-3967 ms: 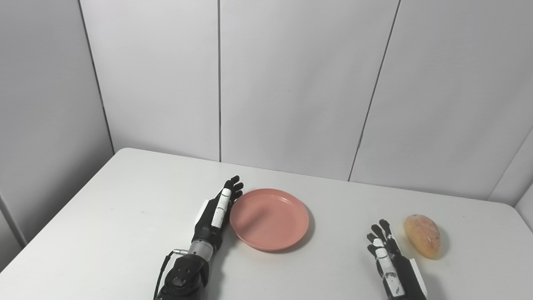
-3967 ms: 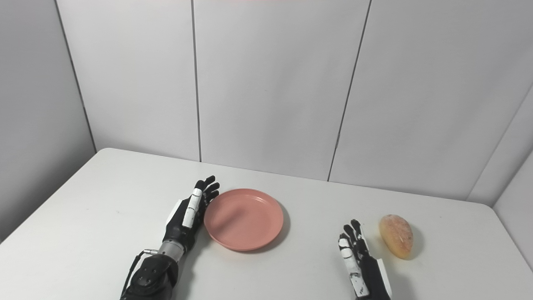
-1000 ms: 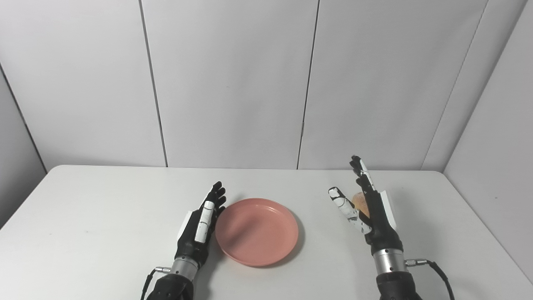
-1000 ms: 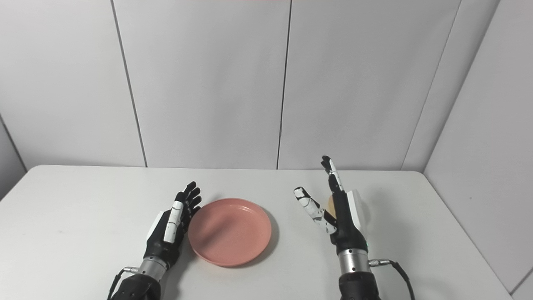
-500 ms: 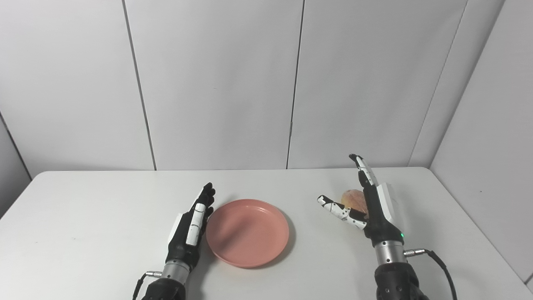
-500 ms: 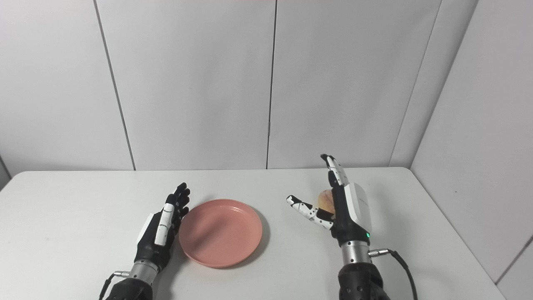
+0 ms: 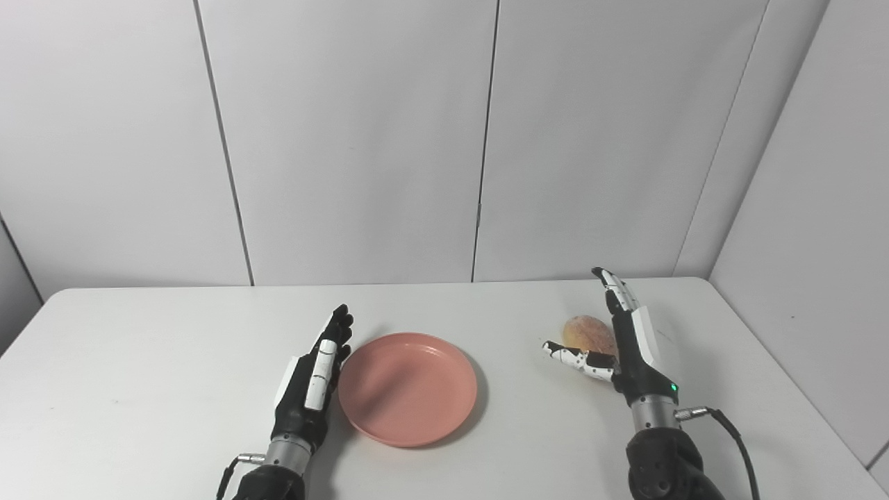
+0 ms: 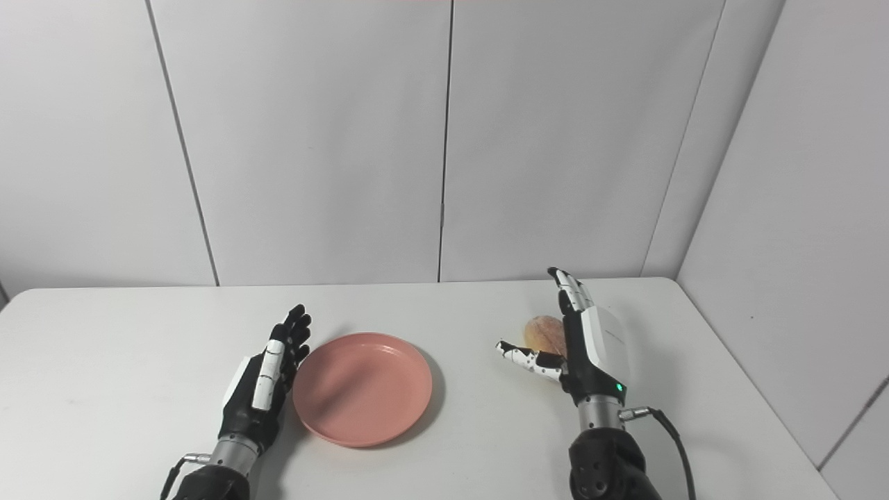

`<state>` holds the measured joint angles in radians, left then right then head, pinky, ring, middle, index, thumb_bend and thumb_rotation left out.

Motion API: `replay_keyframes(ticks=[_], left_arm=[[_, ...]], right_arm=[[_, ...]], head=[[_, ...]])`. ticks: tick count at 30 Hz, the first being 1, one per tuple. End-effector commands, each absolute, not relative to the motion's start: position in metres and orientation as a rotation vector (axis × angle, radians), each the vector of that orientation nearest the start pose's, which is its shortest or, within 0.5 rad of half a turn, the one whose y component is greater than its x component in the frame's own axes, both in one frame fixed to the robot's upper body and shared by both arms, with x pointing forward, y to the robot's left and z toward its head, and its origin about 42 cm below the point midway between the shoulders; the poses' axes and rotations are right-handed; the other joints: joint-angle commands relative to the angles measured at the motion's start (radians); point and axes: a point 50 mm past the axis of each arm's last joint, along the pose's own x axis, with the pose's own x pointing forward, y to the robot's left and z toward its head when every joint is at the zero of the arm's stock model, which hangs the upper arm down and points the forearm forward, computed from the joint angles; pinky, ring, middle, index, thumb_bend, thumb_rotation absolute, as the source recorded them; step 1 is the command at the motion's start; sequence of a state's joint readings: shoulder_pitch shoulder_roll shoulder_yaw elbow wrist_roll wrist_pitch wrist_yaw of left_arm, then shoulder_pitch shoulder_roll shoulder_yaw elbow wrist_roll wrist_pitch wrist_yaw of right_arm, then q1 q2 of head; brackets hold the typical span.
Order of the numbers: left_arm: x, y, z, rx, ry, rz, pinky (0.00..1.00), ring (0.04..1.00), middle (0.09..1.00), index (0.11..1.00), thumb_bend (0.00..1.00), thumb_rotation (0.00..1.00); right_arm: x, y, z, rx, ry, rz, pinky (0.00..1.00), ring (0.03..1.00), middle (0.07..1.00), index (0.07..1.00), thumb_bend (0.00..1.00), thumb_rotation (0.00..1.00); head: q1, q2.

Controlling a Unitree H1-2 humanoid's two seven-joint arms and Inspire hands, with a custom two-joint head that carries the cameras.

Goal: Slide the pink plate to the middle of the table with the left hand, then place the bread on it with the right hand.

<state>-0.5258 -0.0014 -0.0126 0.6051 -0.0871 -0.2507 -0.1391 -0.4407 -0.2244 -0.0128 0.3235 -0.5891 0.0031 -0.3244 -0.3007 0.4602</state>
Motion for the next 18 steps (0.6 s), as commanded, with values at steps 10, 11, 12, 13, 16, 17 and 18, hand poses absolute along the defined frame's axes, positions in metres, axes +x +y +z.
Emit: replay_keyframes(ticks=[10,11,12,13,16,17,18], left_arm=[[0.429,0.152,0.119,-0.060,-0.127,-0.264,1.00,0.995,0.967,0.930,0.72,1.00],[0.429,0.152,0.119,-0.059,-0.127,-0.264,1.00,0.995,0.966,0.928,0.72,1.00],[0.429,0.151,0.119,-0.060,-0.128,-0.264,1.00,0.995,0.966,0.927,0.72,1.00],[0.428,0.151,0.119,-0.061,-0.129,-0.263,1.00,0.996,0.968,0.929,0.73,1.00],[0.428,0.151,0.119,-0.053,-0.129,-0.265,1.00,0.998,0.972,0.931,0.73,1.00],[0.428,0.151,0.119,-0.052,-0.128,-0.264,1.00,1.000,0.973,0.930,0.72,1.00],[0.428,0.151,0.119,-0.053,-0.130,-0.263,1.00,1.000,0.971,0.927,0.73,1.00]], right_arm=[[0.446,-0.289,0.202,-0.787,-0.307,-0.363,0.92,0.940,0.922,0.881,0.68,0.27],[0.447,-0.290,0.201,-0.786,-0.301,-0.361,0.92,0.941,0.924,0.880,0.68,0.27],[0.448,-0.291,0.201,-0.789,-0.296,-0.359,0.92,0.941,0.924,0.880,0.68,0.27],[0.450,-0.291,0.201,-0.794,-0.289,-0.357,0.91,0.936,0.921,0.874,0.68,0.26],[0.453,-0.292,0.201,-0.799,-0.275,-0.347,0.90,0.936,0.925,0.877,0.67,0.26],[0.454,-0.292,0.201,-0.799,-0.270,-0.343,0.89,0.933,0.923,0.877,0.67,0.26],[0.454,-0.291,0.200,-0.799,-0.265,-0.339,0.88,0.927,0.921,0.876,0.67,0.25]], head=[[0.002,-0.001],[0.002,-0.001],[0.005,-0.001],[0.005,-0.001],[0.004,0.001],[0.004,0.001],[0.005,0.000]])
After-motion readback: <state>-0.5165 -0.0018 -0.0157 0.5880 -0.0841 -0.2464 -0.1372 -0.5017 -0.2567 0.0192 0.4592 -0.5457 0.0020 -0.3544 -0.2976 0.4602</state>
